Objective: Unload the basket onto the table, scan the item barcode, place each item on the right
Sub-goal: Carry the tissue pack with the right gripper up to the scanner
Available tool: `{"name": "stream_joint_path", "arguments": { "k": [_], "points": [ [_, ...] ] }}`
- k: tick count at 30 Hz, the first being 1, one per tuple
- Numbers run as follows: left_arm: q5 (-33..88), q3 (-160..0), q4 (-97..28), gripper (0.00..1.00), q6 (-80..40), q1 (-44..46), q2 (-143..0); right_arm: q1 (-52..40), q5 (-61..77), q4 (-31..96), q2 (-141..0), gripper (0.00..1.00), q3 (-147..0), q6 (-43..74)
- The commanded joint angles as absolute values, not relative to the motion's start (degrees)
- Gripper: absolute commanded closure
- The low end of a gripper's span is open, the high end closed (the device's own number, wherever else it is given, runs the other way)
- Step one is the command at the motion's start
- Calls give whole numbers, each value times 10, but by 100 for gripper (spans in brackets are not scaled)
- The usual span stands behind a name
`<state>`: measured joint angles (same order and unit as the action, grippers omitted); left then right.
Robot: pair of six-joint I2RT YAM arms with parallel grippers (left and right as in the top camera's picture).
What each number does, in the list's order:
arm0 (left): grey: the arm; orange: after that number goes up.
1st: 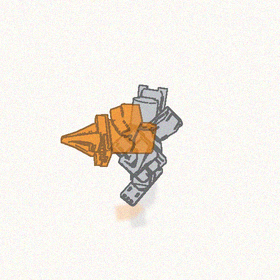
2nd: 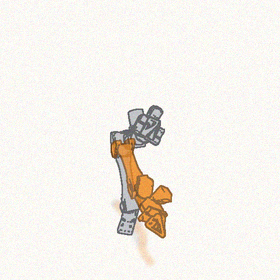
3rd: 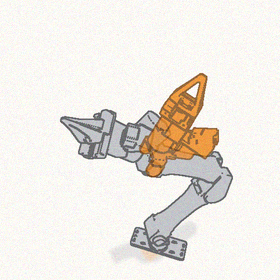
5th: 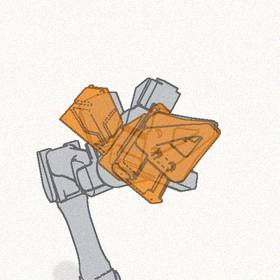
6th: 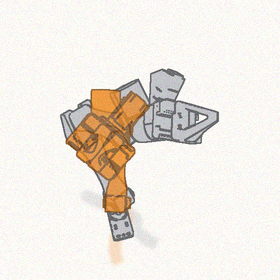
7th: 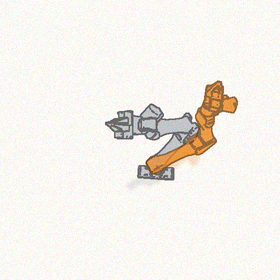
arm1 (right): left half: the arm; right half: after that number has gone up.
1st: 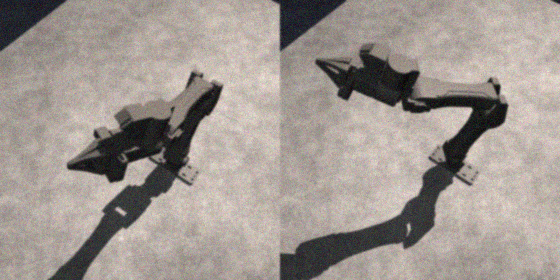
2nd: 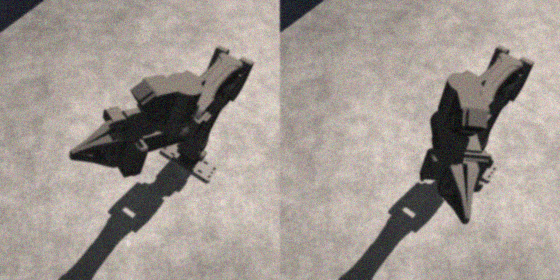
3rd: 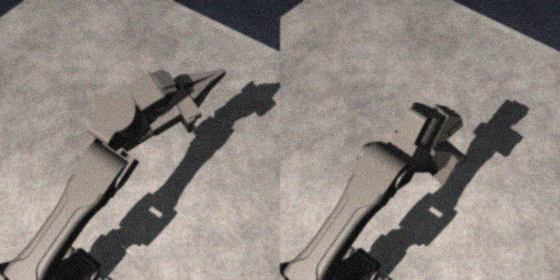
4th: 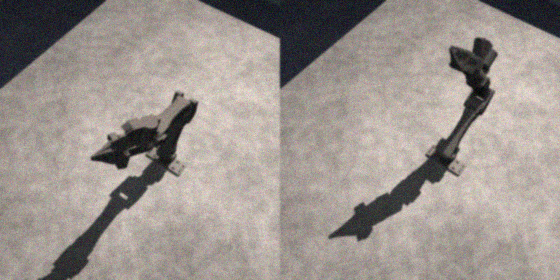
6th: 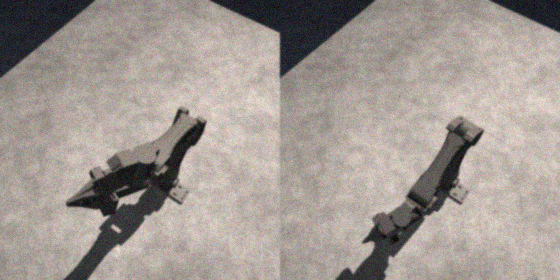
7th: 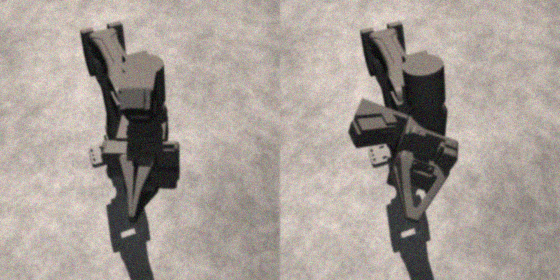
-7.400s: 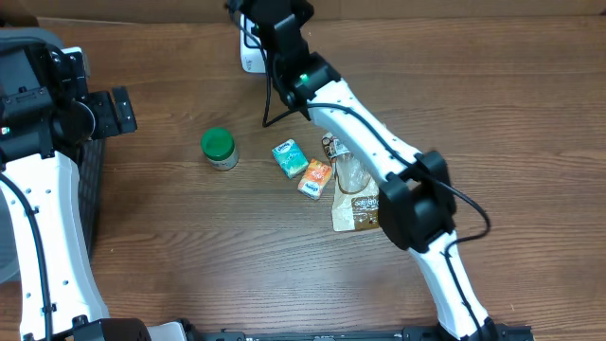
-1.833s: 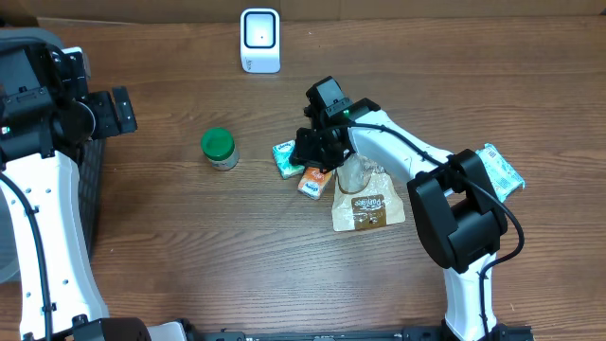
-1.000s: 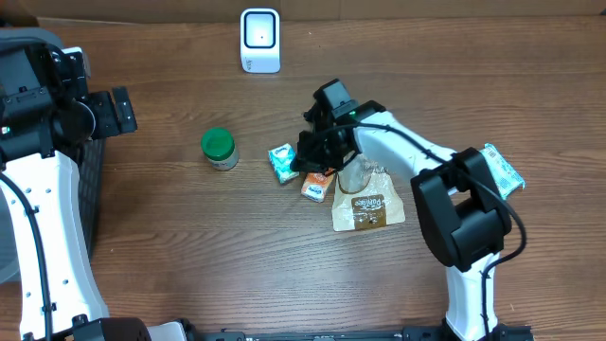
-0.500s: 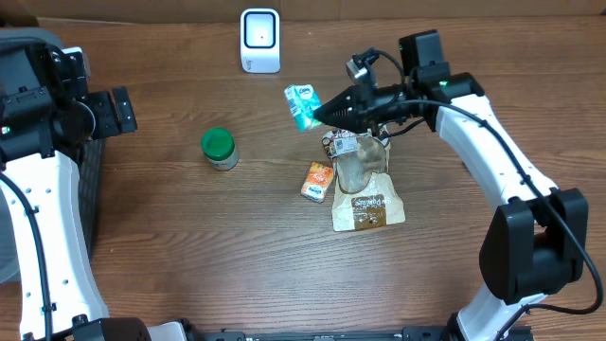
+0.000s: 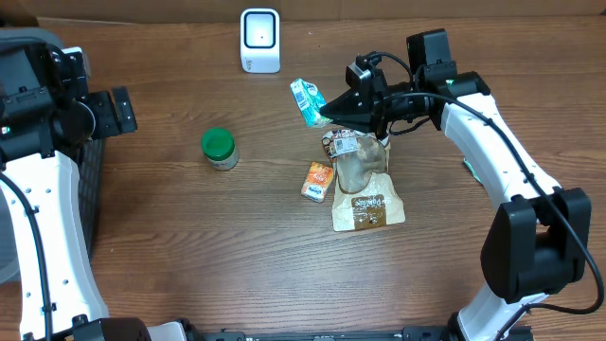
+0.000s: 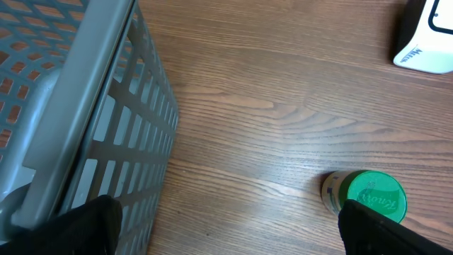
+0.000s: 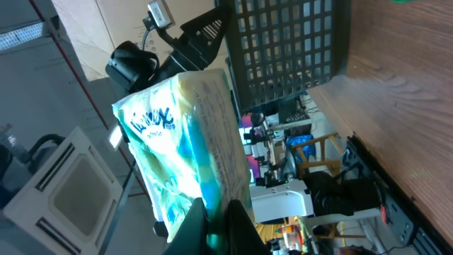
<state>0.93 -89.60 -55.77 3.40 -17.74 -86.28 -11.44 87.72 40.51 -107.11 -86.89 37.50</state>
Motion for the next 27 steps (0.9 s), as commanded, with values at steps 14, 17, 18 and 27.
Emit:
{"name": "stream_joint_path", "arguments": {
  "k": [14, 17, 18, 27],
  "points": [
    [15, -900, -557, 1, 43, -179, -865, -121, 750, 415, -1067, 96, -872, 356],
    [15, -900, -557, 0, 43, -179, -865, -129, 633, 444, -1067, 96, -872, 342],
    [15, -900, -557, 0, 43, -179, -865, -133, 583, 460, -1067, 96, -872, 336],
    [15, -900, -557, 0, 43, -179, -865, -157, 333, 551, -1067, 96, -926, 302]
  ]
}}
